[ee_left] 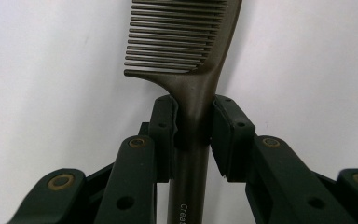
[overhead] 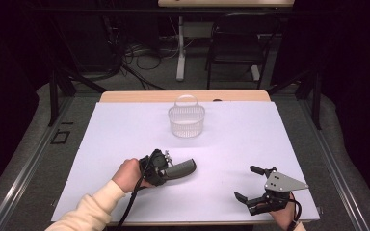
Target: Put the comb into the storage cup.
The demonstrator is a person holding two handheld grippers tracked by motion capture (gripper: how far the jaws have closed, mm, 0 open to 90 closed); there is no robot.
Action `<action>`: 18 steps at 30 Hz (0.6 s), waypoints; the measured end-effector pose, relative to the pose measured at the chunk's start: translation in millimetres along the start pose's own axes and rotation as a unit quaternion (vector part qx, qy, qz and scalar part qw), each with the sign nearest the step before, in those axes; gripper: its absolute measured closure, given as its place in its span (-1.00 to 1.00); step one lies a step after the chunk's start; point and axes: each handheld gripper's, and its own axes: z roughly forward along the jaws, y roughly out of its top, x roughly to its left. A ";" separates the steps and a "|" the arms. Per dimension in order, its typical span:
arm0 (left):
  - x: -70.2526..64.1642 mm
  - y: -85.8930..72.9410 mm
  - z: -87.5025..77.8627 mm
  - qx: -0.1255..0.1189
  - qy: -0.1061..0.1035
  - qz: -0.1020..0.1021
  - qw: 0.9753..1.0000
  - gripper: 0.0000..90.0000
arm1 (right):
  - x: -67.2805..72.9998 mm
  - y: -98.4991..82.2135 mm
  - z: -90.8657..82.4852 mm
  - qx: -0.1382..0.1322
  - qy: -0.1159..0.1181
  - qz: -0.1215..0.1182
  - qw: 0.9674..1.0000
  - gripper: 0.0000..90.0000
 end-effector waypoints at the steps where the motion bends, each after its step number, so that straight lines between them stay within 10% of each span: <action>1: 0.1 -0.9 -1.7 -0.004 0.000 0.000 1.000 0.59 | 0.0 0.0 0.0 0.000 0.000 0.000 1.000 -0.99; 18: 3.5 -17.2 -16.7 -0.075 -0.003 -0.032 0.997 0.59 | 0.1 0.0 0.4 0.001 0.000 0.000 1.000 -0.99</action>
